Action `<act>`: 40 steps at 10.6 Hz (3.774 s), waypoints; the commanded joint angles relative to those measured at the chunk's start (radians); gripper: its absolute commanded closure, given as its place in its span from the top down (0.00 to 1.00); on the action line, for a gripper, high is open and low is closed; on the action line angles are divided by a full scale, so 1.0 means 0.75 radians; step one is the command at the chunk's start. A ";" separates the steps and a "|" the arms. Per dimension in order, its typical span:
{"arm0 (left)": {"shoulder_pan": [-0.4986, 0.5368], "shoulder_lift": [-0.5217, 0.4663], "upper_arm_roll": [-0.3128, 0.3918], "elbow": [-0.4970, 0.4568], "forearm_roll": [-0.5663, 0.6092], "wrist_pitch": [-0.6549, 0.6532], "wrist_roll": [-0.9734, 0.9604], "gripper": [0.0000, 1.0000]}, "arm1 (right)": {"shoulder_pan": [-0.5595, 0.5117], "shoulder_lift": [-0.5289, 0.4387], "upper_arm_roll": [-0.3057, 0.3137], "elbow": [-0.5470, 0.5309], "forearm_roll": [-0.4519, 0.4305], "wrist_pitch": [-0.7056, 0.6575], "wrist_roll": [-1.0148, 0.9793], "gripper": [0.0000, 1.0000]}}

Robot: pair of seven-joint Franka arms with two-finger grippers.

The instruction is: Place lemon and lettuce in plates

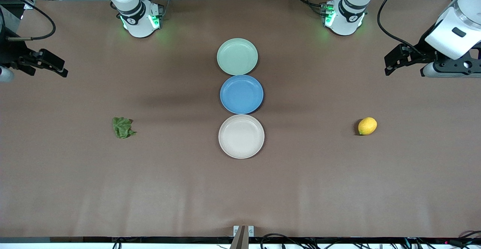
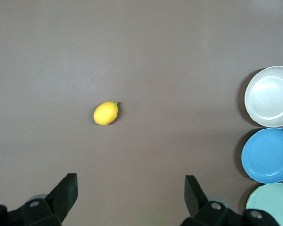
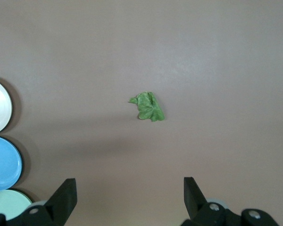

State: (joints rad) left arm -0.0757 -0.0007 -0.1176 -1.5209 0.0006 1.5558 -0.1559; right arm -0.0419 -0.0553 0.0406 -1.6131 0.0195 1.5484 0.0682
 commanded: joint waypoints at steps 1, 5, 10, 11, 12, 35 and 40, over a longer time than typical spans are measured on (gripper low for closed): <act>0.011 -0.015 -0.003 0.005 0.032 -0.023 0.038 1.00 | -0.014 -0.055 0.001 -0.011 0.017 -0.027 -0.050 1.00; 0.019 -0.011 -0.001 0.005 0.028 -0.023 0.038 1.00 | -0.010 -0.053 0.001 -0.021 0.015 -0.019 -0.050 1.00; 0.009 0.009 -0.005 -0.013 0.018 -0.027 0.022 1.00 | -0.006 -0.053 0.001 -0.060 0.015 -0.013 -0.052 1.00; 0.019 0.042 -0.005 -0.028 0.018 -0.031 0.020 1.00 | -0.006 -0.051 0.003 -0.095 0.015 -0.003 -0.052 1.00; 0.023 0.048 -0.003 -0.101 0.030 -0.031 0.022 1.00 | -0.006 -0.051 0.003 -0.131 0.015 0.025 -0.052 1.00; 0.254 0.598 -0.009 -0.772 0.308 1.178 0.736 0.00 | -0.083 0.513 0.003 -0.870 -0.079 1.427 -0.071 1.00; 0.240 0.578 -0.108 -0.725 0.304 1.180 0.385 0.00 | -0.089 0.585 0.003 -0.870 -0.077 1.527 -0.062 0.86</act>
State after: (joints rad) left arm 0.1093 0.4350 -0.1308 -2.1015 0.2200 2.4394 0.3198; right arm -0.0950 0.3704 0.0350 -2.2597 -0.0263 2.6630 0.0202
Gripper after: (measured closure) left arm 0.317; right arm 0.044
